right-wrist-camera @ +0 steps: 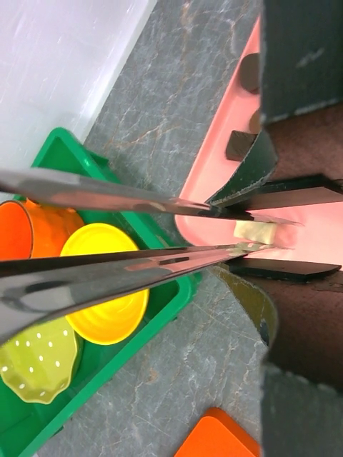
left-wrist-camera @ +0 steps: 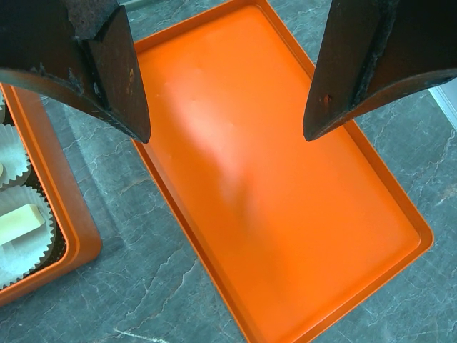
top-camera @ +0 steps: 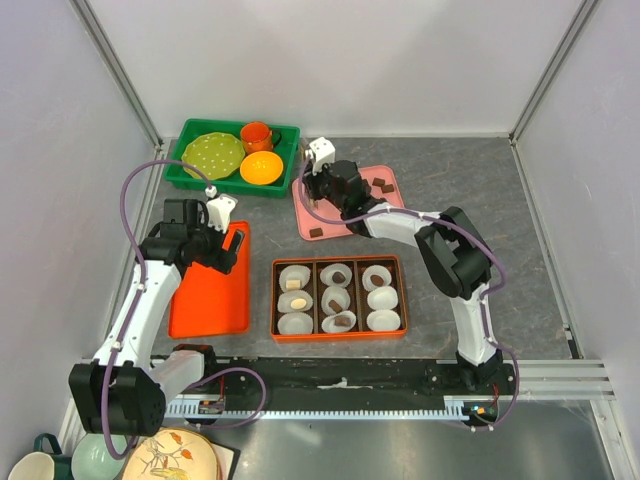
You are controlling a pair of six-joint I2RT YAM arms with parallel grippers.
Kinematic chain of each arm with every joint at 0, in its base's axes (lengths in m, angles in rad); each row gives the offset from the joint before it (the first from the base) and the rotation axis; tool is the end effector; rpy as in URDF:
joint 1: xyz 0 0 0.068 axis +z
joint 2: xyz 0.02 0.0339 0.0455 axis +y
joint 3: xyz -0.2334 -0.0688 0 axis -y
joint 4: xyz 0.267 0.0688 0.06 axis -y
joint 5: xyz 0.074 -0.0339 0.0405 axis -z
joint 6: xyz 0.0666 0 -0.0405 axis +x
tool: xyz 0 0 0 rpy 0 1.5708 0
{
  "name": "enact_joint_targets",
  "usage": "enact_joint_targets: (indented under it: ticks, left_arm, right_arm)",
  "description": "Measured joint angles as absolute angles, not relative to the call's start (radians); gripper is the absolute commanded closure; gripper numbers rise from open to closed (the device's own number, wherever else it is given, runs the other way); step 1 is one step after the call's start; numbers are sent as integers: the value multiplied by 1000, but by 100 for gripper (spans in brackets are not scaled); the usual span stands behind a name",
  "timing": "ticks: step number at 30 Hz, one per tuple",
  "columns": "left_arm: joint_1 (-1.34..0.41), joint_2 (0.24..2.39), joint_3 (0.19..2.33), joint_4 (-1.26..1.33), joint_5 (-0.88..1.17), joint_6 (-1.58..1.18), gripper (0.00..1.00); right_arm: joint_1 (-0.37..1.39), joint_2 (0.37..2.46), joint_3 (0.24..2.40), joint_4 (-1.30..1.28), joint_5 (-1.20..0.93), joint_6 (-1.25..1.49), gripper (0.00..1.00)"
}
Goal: Pack the chocolate
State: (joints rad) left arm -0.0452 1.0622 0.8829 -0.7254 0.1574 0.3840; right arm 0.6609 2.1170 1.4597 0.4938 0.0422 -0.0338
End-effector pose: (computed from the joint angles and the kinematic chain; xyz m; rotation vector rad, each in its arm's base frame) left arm 0.2654 -0.0225 0.2189 0.5894 2.3889 -0.0477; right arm 0.4185 0.3218 0.1744 -0.5671 1.6587 0.4235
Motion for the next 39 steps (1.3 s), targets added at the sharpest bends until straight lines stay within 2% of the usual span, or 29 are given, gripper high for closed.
enact_joint_targets:
  ticks: [7,10,16,22,30,39]
  left_arm:
    - [-45,1054,883,-726,157,384,6]
    - [-45,1053,883,-726,157,384,6]
    - [-45,1053,883,-726,158,384,6]
    - [-41,1054,883,-726,159,384,6]
    - [-41,1054,883,-726,159,384,6]
    - [-41,1054,883,-726,159,384,6]
  right_arm:
    - [668,1920,1253,503,40,-54,74]
    - [686,1750,1144,493,18,-60,76]
    - [801,1454,980,459,-41,-55,77]
    - [937,1260,874,337,-93,-38,76]
    - [1078,1194,862,201,-122,-22,76]
    - [1216,1259,853,180,-126,-15,75]
